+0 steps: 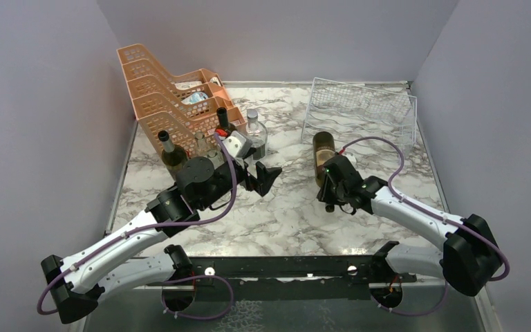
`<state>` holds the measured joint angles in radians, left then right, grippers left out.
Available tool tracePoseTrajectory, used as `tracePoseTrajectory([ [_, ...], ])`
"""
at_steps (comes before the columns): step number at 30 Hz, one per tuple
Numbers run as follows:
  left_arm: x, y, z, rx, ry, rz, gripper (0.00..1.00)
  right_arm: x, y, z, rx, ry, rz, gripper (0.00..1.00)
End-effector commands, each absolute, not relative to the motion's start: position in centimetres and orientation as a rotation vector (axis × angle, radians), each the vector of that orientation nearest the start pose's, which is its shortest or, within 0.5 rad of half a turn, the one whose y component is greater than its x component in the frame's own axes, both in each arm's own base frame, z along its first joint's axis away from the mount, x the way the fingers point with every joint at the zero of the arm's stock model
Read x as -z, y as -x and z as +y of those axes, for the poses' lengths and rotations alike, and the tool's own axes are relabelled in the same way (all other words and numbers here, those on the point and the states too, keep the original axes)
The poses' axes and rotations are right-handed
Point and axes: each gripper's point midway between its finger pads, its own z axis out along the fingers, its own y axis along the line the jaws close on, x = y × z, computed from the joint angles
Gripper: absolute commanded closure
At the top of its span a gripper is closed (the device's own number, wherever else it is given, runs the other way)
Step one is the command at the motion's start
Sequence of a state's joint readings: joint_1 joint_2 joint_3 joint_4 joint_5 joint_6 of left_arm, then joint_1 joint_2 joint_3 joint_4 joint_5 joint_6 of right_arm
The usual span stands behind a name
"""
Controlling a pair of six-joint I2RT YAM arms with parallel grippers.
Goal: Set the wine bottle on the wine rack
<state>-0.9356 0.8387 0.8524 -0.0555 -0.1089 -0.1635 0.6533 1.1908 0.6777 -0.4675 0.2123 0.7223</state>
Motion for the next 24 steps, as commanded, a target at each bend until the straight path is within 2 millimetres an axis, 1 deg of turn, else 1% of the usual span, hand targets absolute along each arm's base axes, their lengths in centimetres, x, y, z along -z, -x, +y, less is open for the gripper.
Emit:
tracePoseTrajectory([
  [1, -34.3, -19.5, -26.9, 0.839, -0.59, 1.524, 0.01, -10.4, -26.8, 18.3, -0.386, -0.22, 2.35, 0.99],
  [5, -34.7, -19.3, -26.9, 0.856, -0.587, 1.522, 0.01, -10.4, -27.3, 18.6, -0.393, -0.226, 2.342, 0.99],
  [11, -35.0, -18.9, -26.6, 0.879, -0.573, 1.523, 0.01, -9.8, -28.1, 19.1, -0.379, -0.219, 2.342, 0.99],
  [14, -35.4, -18.6, -26.6, 0.908, -0.549, 1.509, 0.01, -10.2, -29.3, 19.2, -0.357, -0.205, 2.303, 0.99],
  [20, -36.2, -18.5, -26.6, 0.924, -0.544, 1.499, 0.01, -10.4, -31.3, 19.1, -0.311, -0.274, 2.245, 0.99],
  [24, -36.7, -18.6, -26.7, 0.92, -0.543, 1.504, 0.01, -9.8, -32.5, 19.5, -0.29, -0.308, 2.238, 0.99],
])
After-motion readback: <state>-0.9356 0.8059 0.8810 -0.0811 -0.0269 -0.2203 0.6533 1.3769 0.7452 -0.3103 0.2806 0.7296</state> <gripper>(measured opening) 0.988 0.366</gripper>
